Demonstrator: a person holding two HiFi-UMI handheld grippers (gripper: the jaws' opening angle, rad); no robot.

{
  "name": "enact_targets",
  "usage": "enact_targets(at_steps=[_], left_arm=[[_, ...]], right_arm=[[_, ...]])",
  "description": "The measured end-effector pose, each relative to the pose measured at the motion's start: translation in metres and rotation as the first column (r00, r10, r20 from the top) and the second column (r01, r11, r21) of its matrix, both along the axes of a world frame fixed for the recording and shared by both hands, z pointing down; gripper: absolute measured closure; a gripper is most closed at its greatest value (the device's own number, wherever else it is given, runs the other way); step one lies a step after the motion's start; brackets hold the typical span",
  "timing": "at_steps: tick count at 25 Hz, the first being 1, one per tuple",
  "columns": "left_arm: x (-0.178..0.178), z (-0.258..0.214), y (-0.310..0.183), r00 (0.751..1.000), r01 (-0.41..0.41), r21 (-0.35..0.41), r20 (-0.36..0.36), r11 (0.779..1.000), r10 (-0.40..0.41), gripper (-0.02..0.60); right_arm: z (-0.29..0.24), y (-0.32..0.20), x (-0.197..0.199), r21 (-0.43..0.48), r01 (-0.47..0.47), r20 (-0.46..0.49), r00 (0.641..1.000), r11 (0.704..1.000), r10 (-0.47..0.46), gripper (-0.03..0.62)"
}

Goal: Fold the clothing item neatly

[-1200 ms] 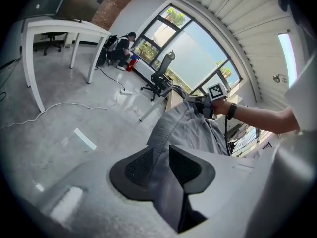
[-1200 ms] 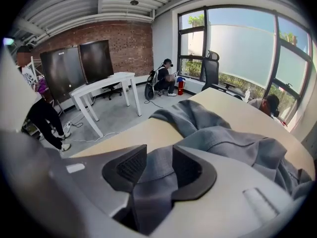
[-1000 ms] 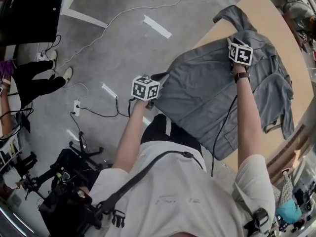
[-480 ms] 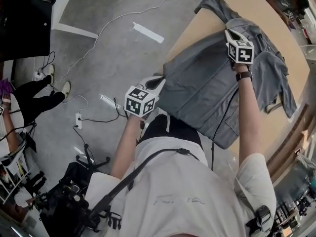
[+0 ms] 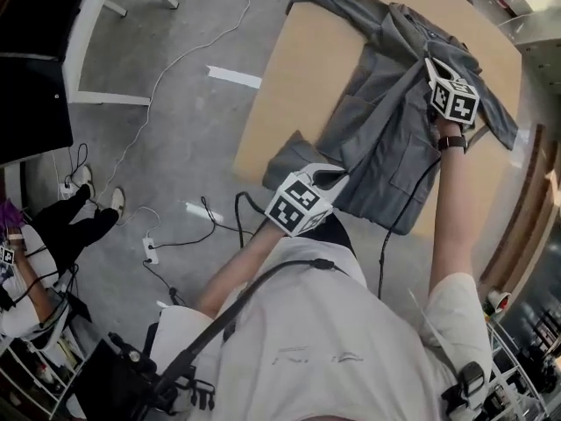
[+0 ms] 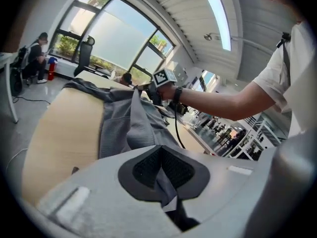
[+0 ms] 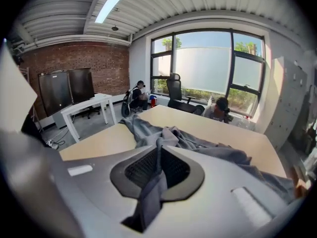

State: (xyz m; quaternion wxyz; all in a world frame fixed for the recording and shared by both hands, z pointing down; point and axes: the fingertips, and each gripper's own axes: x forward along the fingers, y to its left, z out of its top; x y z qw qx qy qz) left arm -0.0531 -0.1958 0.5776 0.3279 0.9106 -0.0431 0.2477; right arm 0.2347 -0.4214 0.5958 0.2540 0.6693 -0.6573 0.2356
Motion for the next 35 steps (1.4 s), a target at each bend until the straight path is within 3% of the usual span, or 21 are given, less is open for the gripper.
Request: enact_targets(at_steps=[3,7,10,12,13,17,20,24,27,30,33,35], left_arm=[[0.029,0.009,0.035,0.996,-0.09,-0.006,0.007,0.996,0.09,0.575],[0.053,0.039,0.066,0.987,-0.147,-0.019,0.06,0.989,0.148,0.575],[0.06,0.065,0.069,0.981,-0.163,0.005,0.11,0.987,0.162,0.514],[0.057,0.071,0.063,0.982,-0.146,0.011,0.12,0.989,0.144,0.491],[0.053,0.071,0.059,0.984,-0.129,0.016,0.123,0.991,0.127,0.488],[0.012,0.068,0.028,0.989,-0.016,0.063,0.148,0.998,0.006,0.486],[-0.037,0.075,-0.006,0.976,0.075,0.125,0.192,0.989,-0.098,0.486],[-0.094,0.101,-0.042,0.942,0.073,0.23,0.303,0.971,-0.142,0.462],[-0.105,0.13,-0.06,0.92,0.015,0.258,0.374,0.966,-0.114,0.437],[-0.103,0.146,-0.065,0.919,0.028,0.213,0.378,0.977,-0.109,0.437],[-0.084,0.157,-0.068,0.915,0.032,0.195,0.388,0.98,-0.107,0.437],[-0.074,0.168,-0.067,0.9,0.02,0.233,0.42,0.972,-0.119,0.439]], right_arm=[[0.018,0.033,0.031,-0.027,-0.082,0.009,0.997,0.996,0.083,0.56],[0.063,0.07,0.058,-0.116,-0.162,0.007,0.986,0.98,0.164,0.549],[0.078,0.088,0.07,-0.13,-0.257,0.01,0.966,0.958,0.26,0.521],[0.075,0.095,0.067,-0.107,-0.275,0.03,0.96,0.955,0.28,0.456],[0.07,0.1,0.063,-0.091,-0.267,0.04,0.962,0.959,0.271,0.456],[0.044,0.125,0.024,-0.001,-0.247,0.15,0.958,0.969,0.244,0.457],[0.021,0.145,-0.025,0.08,-0.21,0.23,0.955,0.974,0.187,0.457],[-0.002,0.19,-0.099,0.129,-0.149,0.253,0.961,0.98,0.113,0.457],[-0.01,0.235,-0.145,0.138,-0.141,0.277,0.956,0.98,0.098,0.457],[-0.01,0.279,-0.183,0.123,-0.148,0.317,0.943,0.981,0.102,0.457],[-0.013,0.318,-0.189,0.114,-0.201,0.339,0.929,0.973,0.152,0.457],[-0.014,0.341,-0.182,0.109,-0.247,0.342,0.919,0.963,0.197,0.457]])
